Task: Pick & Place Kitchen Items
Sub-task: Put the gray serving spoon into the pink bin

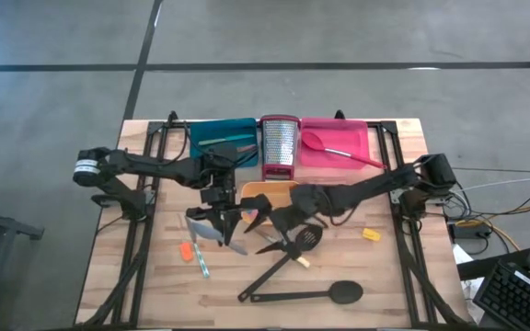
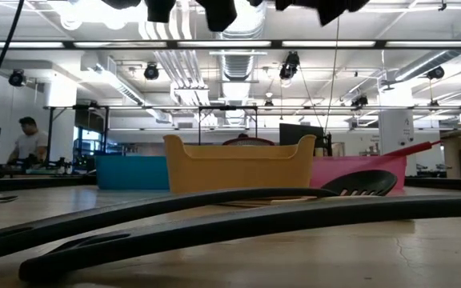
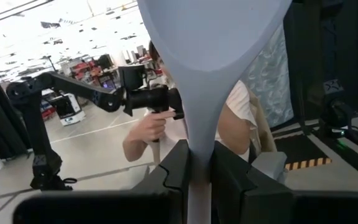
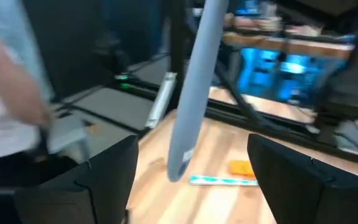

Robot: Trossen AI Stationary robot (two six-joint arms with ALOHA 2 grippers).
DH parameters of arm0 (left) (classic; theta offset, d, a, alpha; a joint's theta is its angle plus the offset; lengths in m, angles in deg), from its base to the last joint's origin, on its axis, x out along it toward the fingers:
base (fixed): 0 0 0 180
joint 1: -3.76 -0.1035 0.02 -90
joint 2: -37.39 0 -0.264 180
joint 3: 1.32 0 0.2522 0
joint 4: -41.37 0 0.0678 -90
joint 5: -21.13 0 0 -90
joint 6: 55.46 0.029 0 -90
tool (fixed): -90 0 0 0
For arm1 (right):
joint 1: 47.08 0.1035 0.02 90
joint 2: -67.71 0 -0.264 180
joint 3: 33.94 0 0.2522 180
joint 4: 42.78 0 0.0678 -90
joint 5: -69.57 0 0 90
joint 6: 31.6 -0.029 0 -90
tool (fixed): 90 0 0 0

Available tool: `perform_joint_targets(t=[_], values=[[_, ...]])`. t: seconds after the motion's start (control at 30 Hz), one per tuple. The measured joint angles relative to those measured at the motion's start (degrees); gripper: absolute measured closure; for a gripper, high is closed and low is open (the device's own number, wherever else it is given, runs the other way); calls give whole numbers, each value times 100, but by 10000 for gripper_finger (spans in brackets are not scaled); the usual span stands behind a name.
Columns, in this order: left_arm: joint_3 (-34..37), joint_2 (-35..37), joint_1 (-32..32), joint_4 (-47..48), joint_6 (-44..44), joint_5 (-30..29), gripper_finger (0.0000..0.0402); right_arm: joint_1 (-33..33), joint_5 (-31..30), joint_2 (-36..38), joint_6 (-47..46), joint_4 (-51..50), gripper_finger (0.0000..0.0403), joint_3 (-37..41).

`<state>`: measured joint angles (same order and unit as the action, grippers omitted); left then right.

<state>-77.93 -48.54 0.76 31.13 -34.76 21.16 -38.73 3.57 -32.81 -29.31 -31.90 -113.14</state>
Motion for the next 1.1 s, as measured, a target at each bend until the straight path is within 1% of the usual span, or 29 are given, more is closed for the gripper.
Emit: perform_joint_targets(t=[0.07,0.17,0.3,0.63,0.9,1.1], values=[[2,0,1,-1,2,-2,360,-111,424,-125,-58,74,122,-78],[10,2,0,25,-107,-3,360,-211,779,-255,-60,340,134,-92],[7,2,4,47,-363,-3,360,-245,906,-348,100,432,148,-95],[-363,72,29,43,-879,0,360,-311,907,-357,79,454,168,-43],[-507,72,179,40,-937,-3,360,-565,906,-357,117,657,146,-47],[-507,72,197,41,-916,-3,360,-575,959,-351,0,1189,126,-56]])
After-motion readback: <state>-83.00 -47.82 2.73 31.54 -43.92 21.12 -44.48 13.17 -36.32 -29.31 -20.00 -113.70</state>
